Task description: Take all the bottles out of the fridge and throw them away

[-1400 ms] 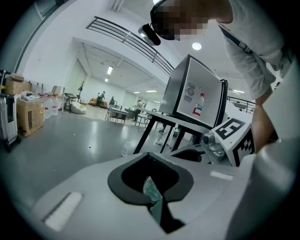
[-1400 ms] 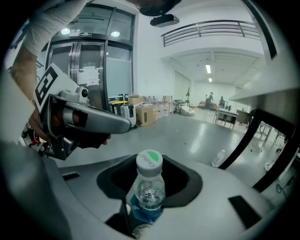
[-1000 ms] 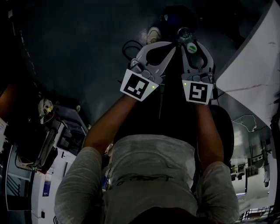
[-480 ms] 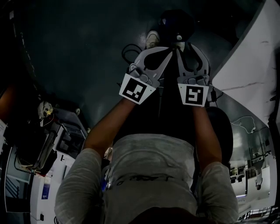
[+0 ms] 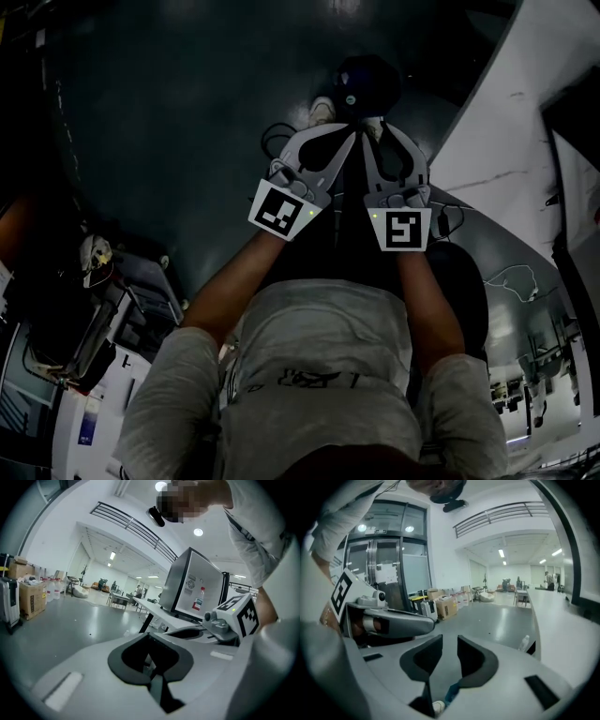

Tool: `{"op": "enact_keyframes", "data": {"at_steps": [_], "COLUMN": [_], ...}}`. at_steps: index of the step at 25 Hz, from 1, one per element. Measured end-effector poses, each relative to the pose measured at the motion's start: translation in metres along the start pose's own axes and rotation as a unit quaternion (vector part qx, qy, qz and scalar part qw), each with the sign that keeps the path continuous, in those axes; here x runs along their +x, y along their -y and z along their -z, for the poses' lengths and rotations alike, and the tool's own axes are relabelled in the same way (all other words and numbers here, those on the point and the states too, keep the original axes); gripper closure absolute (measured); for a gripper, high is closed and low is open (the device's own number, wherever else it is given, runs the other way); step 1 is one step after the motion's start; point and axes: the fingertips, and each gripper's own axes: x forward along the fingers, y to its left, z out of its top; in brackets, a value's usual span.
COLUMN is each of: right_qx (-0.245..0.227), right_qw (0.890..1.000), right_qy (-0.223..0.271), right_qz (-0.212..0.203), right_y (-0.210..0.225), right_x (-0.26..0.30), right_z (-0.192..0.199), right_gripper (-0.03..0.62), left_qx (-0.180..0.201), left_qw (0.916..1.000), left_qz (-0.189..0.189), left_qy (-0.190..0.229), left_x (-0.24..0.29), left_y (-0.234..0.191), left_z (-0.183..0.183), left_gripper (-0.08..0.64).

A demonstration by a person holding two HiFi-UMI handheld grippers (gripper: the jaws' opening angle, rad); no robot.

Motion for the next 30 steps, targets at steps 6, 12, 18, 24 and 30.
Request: {"op": "enact_keyframes", "data": {"at_steps": [6, 12, 18, 24, 30], "right_qx": [0.009, 0.003, -0.007, -0.003, -0.009], "right_qw": [1.000, 1.000, 0.998, 0.997, 0.996], "right_qy": [0.015, 0.026, 0.056, 0.069, 0.092], "right_qz": [0.002, 0.017, 0.023, 0.021, 0.015], "right_y": [0.002, 0.015, 0.026, 0.028, 0.030], "right_x": [-0.015, -0.039, -0.060, -0.077, -0.095], "right_z": [-0.043, -0.093, -0.142, -0.177, -0.221], "right_gripper": [0.506, 0.525, 0.537, 0.548, 0.555], "left_qx": [0.006, 0.009, 0.023, 0.027, 0.038], "left_qw": [0.9997, 0.9992, 0.9976, 0.9963, 0.9951], "left_qz": [-0.006, -0.009, -0.002, 0.002, 0.006], "left_qy": [0.023, 0.039, 0.065, 0.081, 0.091], "left_x": [-0.009, -0.025, -0.031, -0.040, -0.046], "left_y": [0.006, 0.017, 0.031, 0.048, 0.065], "left_z": [-0.047, -0.095, -0.142, -0.184, -0.222], "left_gripper": [0.554, 0.554, 0.554, 0.554, 0.554]}}
